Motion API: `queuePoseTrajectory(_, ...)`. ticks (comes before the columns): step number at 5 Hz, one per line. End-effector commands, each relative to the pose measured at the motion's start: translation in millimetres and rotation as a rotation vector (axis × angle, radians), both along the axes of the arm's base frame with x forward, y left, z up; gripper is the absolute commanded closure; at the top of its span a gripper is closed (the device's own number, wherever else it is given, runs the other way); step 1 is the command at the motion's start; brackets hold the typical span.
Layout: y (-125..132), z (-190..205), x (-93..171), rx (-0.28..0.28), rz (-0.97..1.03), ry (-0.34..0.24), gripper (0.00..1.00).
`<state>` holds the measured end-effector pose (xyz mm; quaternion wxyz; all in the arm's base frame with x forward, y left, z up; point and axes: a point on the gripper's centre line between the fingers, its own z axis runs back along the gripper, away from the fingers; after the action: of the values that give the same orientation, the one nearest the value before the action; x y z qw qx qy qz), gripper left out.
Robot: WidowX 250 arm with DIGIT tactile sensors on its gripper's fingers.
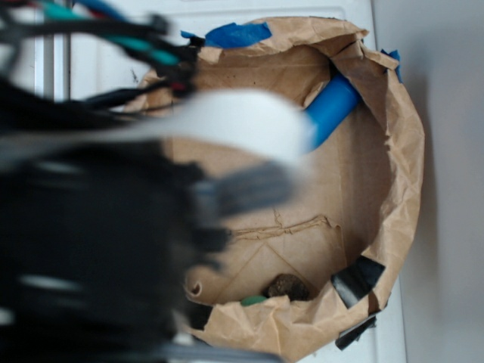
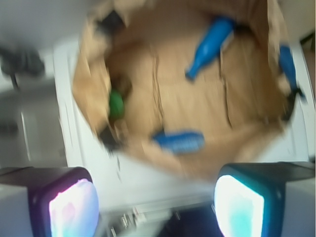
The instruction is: Grab the blue bottle.
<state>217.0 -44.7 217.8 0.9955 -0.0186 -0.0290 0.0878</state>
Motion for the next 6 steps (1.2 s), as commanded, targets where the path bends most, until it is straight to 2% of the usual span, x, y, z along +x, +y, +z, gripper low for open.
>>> queuePoseTrajectory(1,-12.9,-15.0,42.0,-0.015,0.113,-0.086,0.00)
queuePoseTrajectory(4,-12.9,-15.0,42.0,-0.015,0.113,-0.086,0.00)
queuePoseTrajectory(5,5.1,-36.4,49.2,-0.019,0.111,-0.112,0.00)
queuePoseTrajectory(6,18.6,-33.3,46.2,-0.043,0.089,-0.129,0.00)
